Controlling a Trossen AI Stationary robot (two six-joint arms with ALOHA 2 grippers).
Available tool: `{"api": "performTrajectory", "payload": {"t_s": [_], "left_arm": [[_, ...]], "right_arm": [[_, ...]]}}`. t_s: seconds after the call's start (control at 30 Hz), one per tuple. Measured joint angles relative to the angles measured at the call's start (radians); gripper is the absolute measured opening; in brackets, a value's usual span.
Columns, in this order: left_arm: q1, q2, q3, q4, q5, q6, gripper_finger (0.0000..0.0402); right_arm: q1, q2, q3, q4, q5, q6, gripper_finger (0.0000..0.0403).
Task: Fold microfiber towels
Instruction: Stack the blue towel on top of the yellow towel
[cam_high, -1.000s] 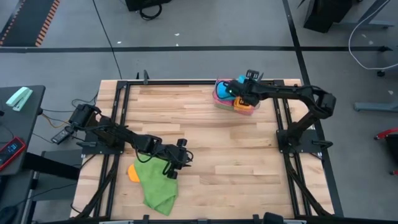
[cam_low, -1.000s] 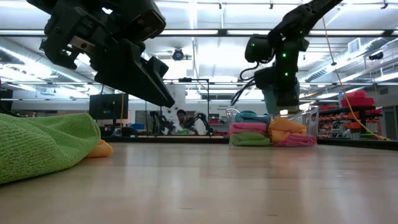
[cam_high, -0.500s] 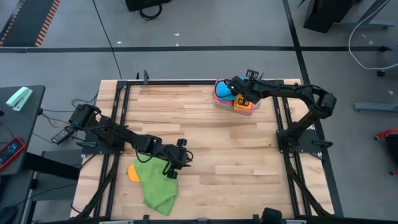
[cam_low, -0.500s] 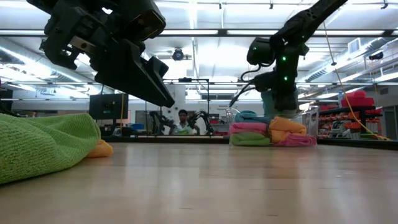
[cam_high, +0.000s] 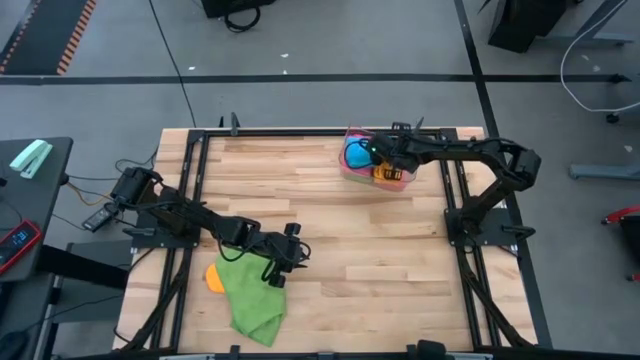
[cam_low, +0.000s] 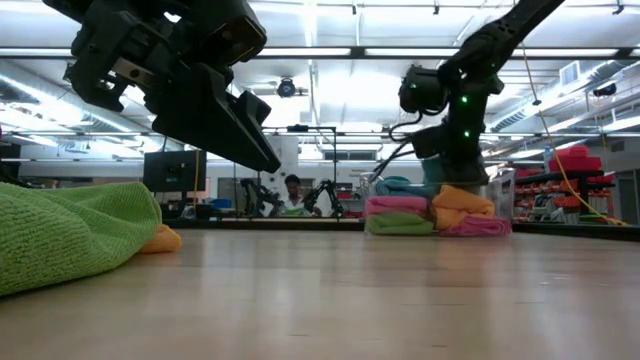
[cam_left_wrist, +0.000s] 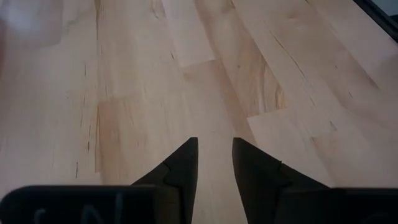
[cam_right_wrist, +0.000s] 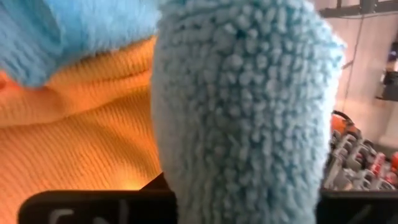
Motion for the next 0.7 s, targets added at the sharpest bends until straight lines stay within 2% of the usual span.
{"api": "performTrajectory", "payload": {"t_s": [0.37,0.7], "left_arm": [[0.0,0.0,0.0,-0.001,0.0,0.0,0.0107],[0.0,0.0,0.0,-0.011,0.0,-0.002,0.0107]], "right_arm": [[-0.005,0.0,0.09,-0.113,-0.134,0.024,0.0165],[-0.005,0.0,0.09,-0.172,-0.236,0.064,0.02]]}}
